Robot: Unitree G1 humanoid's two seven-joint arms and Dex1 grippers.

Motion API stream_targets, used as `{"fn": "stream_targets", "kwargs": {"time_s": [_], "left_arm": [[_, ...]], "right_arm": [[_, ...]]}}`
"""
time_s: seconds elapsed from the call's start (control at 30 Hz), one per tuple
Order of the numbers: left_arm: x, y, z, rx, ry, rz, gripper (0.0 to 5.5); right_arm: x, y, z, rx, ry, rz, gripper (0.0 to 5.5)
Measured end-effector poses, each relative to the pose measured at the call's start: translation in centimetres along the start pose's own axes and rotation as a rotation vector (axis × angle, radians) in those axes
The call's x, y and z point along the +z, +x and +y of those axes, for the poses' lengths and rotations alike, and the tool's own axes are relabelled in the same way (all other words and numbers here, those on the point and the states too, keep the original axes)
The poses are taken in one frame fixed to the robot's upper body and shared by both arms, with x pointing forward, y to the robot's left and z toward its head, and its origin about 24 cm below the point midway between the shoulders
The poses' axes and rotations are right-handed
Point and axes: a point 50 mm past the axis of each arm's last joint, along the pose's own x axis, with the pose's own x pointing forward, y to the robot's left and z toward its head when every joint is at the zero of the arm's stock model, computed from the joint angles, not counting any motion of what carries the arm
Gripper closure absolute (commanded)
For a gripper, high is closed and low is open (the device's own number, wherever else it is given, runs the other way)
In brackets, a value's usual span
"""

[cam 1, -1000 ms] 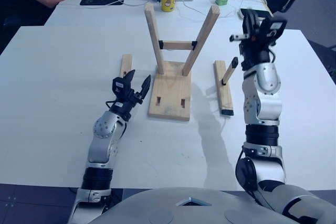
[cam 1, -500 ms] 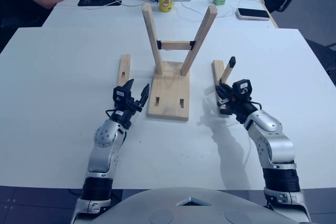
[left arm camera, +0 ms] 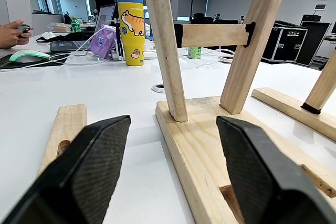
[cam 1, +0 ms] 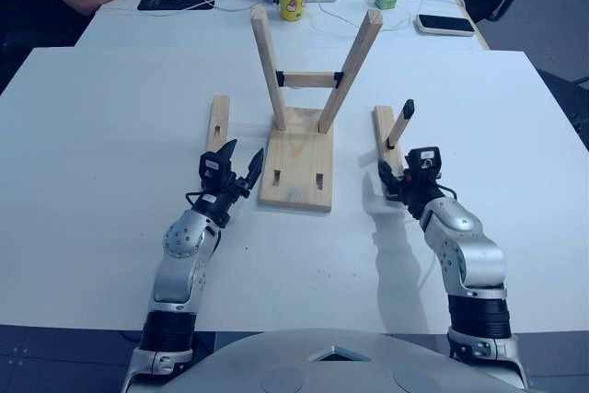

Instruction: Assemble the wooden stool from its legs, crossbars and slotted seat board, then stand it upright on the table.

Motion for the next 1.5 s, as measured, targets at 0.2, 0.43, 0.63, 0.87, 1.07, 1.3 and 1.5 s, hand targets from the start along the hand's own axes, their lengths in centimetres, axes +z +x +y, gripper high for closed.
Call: {"fn": "stream_targets", "kwargs": {"time_s": [0.2, 0.43, 0.63, 0.87, 1.07, 1.3, 1.5], "left_arm": [[0.1, 0.1, 0.0, -0.002, 0.001, -0.005, 2.47], [0.2, 0.2, 0.0, -0.002, 0.003, -0.009, 2.47], [0.3, 0.3, 0.2, 0.013, 0.017, -0.009, 2.47], [1.2, 1.1, 1.3, 0.032, 0.002, -0.033, 2.47], [2.5, 1.9, 2.5, 0.010, -0.067, -0.053, 2.47], [2.8, 2.3, 3.2, -0.086, -0.072, -0.016, 2.47], [3.7, 2.7, 3.8, -0.170, -0.215, -0.009, 2.47]], "right_arm": [[-1.3, 1.3, 0.1, -0.022, -0.016, 0.138, 2.44], [-1.2, 1.5, 0.2, -0.020, -0.007, 0.164, 3.34], [-1.2, 1.6, 0.2, -0.018, -0.010, 0.166, 3.44], [0.2, 1.6, -2.5, -0.149, 0.127, -0.031, 3.44], [9.0, 1.4, -2.7, 0.046, 0.306, -0.498, 3.44], [12.6, -0.6, -1.4, 0.448, 0.446, -0.604, 3.45], [13.4, -2.5, 0.8, 0.906, 0.434, -0.440, 3.45]]}}
